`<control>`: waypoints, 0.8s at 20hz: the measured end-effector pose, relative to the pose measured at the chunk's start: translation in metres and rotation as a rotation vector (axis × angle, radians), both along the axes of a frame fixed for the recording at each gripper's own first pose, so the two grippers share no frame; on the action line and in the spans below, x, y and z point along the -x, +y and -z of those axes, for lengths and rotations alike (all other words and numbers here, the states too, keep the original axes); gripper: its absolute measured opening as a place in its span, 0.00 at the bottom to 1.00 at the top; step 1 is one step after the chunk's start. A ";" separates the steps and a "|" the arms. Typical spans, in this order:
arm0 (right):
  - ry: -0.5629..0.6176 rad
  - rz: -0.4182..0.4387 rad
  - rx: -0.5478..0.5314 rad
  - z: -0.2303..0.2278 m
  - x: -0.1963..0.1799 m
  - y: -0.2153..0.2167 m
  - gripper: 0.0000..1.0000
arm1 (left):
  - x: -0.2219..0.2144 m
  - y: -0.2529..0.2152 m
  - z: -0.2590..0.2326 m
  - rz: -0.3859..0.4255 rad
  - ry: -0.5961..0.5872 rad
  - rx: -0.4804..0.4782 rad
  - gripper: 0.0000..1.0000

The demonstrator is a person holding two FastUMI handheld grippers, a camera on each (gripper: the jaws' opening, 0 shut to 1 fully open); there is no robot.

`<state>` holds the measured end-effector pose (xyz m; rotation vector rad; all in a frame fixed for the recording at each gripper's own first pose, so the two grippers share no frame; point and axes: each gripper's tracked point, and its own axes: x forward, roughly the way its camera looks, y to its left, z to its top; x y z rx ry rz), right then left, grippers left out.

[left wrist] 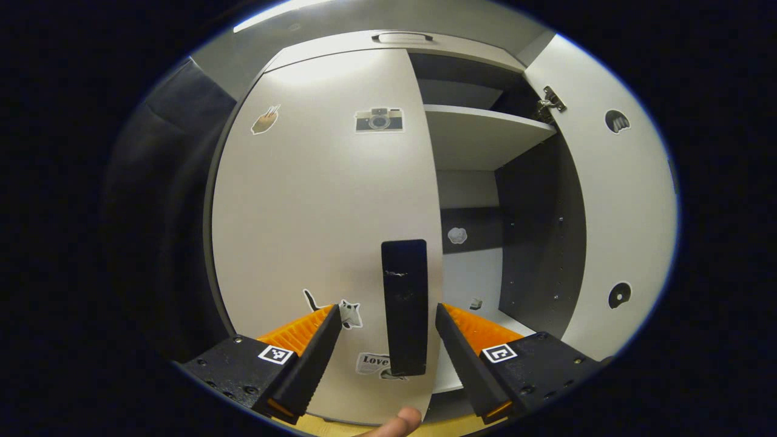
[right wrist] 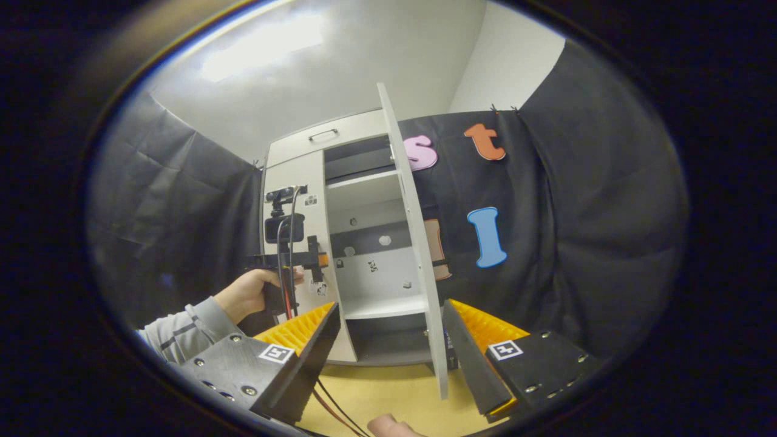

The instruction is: Open the right door of the double-door shoe cabinet with the right hand, and open the left door with the left hand.

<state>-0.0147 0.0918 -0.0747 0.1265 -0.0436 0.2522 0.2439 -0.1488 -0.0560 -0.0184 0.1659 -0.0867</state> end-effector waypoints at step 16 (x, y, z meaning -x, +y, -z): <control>0.063 0.166 -0.035 0.009 0.022 -0.012 0.98 | 0.001 -0.019 0.003 0.046 0.033 0.028 0.32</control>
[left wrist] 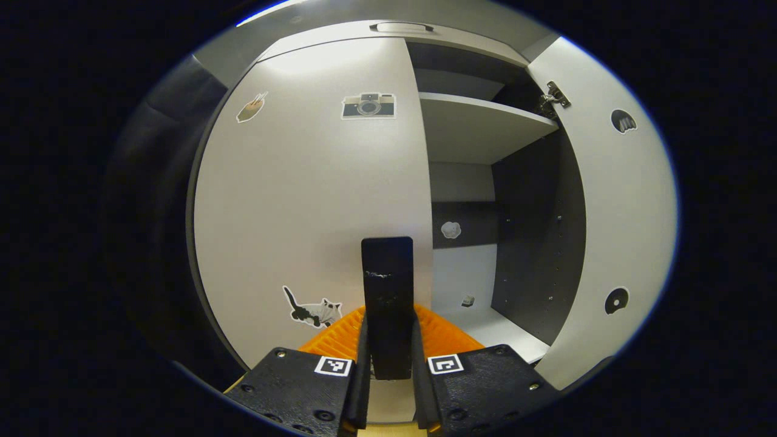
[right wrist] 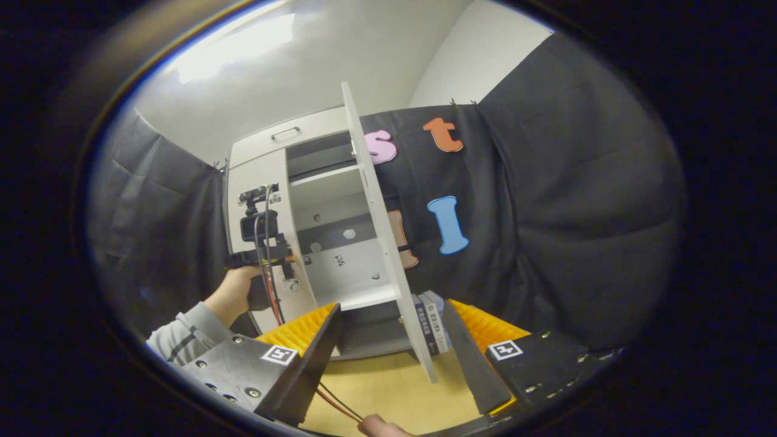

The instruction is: Open the right door of the double-door shoe cabinet with the right hand, and open the left door with the left hand.

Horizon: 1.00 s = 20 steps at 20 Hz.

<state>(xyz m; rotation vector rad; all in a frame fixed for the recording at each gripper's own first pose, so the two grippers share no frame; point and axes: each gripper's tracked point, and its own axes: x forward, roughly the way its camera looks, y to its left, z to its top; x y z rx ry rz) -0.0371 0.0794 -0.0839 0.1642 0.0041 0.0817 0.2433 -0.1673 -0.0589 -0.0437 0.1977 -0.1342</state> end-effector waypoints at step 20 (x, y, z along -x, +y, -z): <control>-0.005 -0.028 0.107 0.005 0.012 0.046 0.98 | 0.093 0.040 -0.010 0.102 0.016 0.006 0.26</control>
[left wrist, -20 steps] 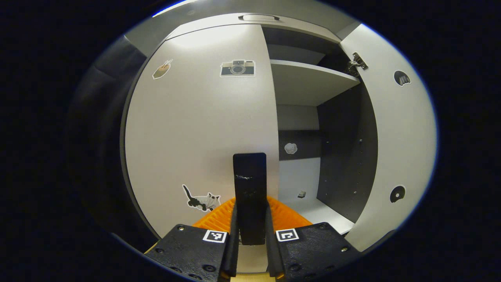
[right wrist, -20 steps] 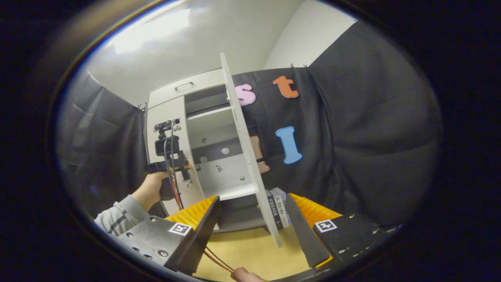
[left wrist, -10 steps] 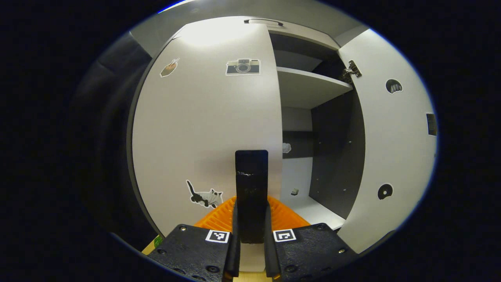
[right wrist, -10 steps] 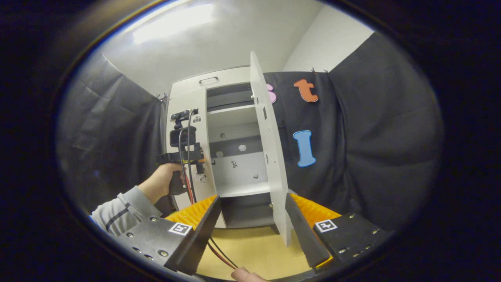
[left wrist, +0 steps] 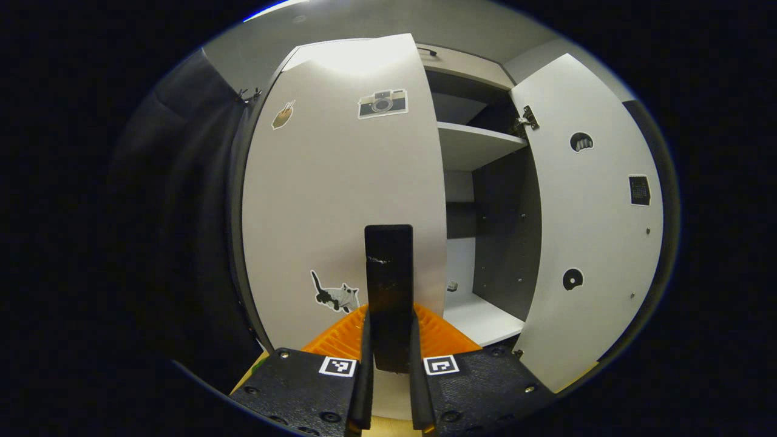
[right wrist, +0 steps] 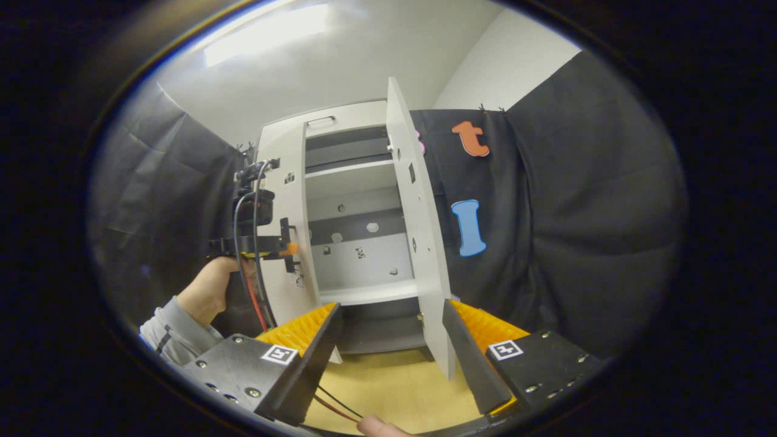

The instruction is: Open the right door of the double-door shoe cabinet with the right hand, and open the left door with the left hand.

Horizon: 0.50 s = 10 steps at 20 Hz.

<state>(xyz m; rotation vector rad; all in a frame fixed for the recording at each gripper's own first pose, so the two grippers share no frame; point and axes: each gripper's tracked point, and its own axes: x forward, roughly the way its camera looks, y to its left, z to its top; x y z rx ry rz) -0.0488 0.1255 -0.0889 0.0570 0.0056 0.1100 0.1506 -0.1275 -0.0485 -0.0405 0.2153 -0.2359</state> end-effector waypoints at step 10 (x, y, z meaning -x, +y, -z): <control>-0.005 -0.054 0.021 -0.003 -0.002 0.018 0.98 | 0.040 0.040 -0.004 0.000 -0.002 -0.013 0.26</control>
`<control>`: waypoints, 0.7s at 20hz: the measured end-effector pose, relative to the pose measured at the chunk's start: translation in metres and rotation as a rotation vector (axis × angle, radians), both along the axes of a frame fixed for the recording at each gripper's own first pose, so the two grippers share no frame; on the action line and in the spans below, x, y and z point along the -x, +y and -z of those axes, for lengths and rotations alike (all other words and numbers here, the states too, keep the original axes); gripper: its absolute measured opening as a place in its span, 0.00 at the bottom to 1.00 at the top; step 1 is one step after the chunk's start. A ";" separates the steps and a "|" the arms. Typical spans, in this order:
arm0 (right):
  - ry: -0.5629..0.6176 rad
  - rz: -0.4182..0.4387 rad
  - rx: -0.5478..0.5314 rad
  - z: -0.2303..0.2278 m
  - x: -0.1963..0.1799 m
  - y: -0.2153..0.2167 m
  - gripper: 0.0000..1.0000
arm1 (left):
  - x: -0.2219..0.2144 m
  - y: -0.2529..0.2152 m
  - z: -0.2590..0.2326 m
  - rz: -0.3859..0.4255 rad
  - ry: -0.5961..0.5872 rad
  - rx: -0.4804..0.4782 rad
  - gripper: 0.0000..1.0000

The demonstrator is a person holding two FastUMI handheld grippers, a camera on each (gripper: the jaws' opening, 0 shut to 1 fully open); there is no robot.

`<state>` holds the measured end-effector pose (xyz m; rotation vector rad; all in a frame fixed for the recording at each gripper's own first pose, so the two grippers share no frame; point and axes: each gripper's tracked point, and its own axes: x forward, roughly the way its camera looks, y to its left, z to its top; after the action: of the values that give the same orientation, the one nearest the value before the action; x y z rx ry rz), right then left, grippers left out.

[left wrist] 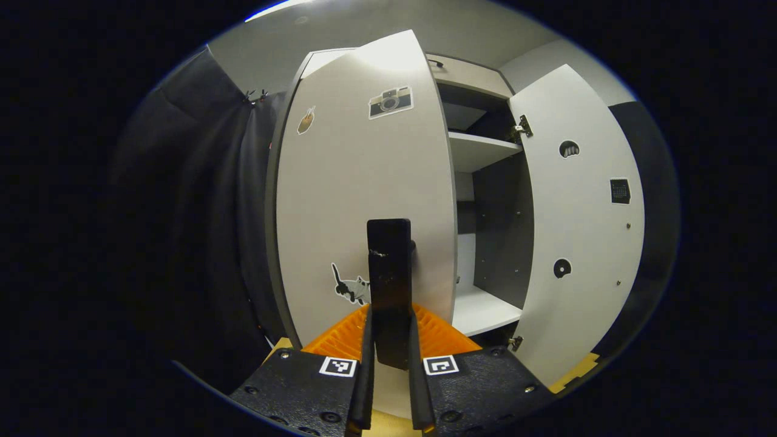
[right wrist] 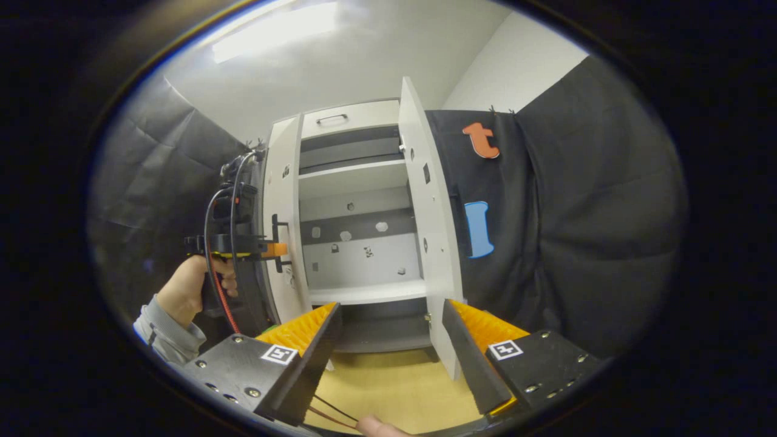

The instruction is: Open the right door of the double-door shoe cabinet with the right hand, and open the left door with the left hand.

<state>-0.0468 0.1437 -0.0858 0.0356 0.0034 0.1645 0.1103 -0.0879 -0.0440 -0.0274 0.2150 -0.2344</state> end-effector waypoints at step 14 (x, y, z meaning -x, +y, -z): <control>-0.003 -0.027 0.059 0.005 0.008 0.035 0.99 | 0.030 0.054 -0.006 -0.019 -0.014 0.010 0.19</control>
<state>-0.0550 0.1784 -0.0911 -0.0235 0.0058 0.1913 0.0807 -0.0339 -0.0384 -0.0374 0.1999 -0.2169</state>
